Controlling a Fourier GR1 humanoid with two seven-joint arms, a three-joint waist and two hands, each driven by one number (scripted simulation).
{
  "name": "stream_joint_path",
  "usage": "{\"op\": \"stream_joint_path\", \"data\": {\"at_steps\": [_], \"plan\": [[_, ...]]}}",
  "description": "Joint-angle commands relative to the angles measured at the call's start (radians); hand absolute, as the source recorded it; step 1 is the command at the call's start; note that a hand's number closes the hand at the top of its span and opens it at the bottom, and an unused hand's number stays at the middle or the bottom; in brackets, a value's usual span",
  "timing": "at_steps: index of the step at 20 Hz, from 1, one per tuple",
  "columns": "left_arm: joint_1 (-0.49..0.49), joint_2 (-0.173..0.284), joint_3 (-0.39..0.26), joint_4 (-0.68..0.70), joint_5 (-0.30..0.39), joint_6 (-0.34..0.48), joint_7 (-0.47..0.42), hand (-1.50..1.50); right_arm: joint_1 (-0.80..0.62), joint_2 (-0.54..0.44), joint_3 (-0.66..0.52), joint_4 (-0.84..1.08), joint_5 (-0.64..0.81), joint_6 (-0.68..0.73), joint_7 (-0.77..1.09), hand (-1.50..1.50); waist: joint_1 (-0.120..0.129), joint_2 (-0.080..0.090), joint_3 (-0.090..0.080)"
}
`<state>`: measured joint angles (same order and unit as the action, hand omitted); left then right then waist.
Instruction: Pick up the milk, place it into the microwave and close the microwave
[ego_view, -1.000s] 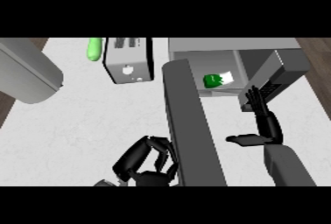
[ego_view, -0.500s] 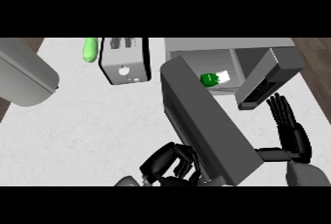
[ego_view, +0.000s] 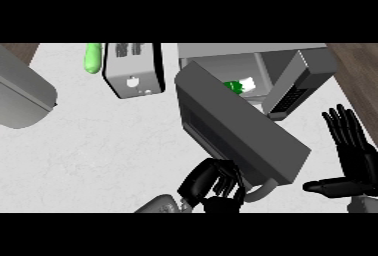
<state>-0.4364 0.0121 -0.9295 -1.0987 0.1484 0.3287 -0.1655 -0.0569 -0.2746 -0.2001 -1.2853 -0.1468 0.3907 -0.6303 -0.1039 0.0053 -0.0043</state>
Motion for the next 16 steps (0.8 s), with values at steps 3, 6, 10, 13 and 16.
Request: {"op": "stream_joint_path", "data": {"at_steps": [3,6,10,13,16], "plan": [[-0.12,-0.011,-0.037,0.012,0.158,0.155,-0.034,1.5,-0.003,-0.062,-0.015,-0.08,-0.078,0.095,0.068,-1.5,-0.033,0.011,-0.001],[-0.131,-0.012,-0.025,0.032,0.215,0.205,-0.079,1.5,-0.022,-0.061,0.011,-0.133,-0.105,0.117,0.126,-1.5,-0.055,0.016,-0.004],[-0.212,-0.012,-0.011,0.052,0.262,0.255,-0.114,1.5,-0.026,-0.077,0.045,-0.168,-0.141,0.198,0.134,-1.5,-0.088,0.023,-0.004],[-0.262,-0.012,-0.001,0.075,0.31,0.284,-0.124,1.5,-0.023,-0.091,0.057,-0.204,-0.165,0.222,0.164,-1.5,-0.111,0.024,-0.003],[-0.302,-0.012,0.014,0.108,0.355,0.307,-0.121,1.5,-0.048,-0.108,0.057,-0.235,-0.194,0.231,0.195,-1.5,-0.136,0.031,-0.003]]}}
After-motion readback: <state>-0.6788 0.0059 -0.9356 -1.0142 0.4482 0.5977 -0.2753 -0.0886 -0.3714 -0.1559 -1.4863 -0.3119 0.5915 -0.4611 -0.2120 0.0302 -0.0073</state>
